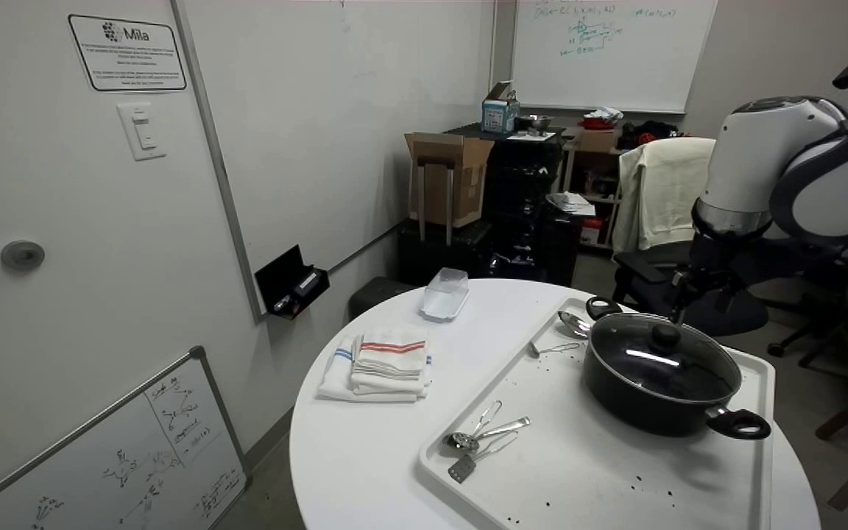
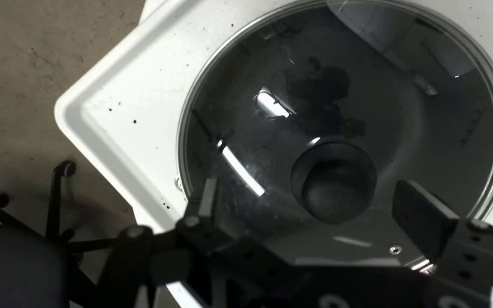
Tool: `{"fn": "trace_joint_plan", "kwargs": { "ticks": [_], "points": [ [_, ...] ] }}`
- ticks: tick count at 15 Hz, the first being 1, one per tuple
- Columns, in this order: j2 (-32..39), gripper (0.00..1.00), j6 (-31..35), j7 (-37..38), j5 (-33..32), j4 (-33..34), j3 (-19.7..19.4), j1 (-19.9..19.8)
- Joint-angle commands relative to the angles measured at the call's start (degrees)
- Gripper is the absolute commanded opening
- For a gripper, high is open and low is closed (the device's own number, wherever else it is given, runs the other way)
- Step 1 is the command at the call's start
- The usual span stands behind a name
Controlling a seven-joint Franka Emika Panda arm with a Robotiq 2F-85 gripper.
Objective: Remove the lid from the pot and put it on the table
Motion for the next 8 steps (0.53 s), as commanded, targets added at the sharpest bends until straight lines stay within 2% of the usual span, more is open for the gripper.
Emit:
{"fn": "trace_joint_plan", "kwargs": {
  "ticks": [1,8],
  "points": [
    [4.79,1.00,2.87,0.66,2.33,3.32,-2.25,3.13],
    [10.20,1.00,3.44,-0.28,8.23,7.79,-2.38,5.39]
  ]
}}
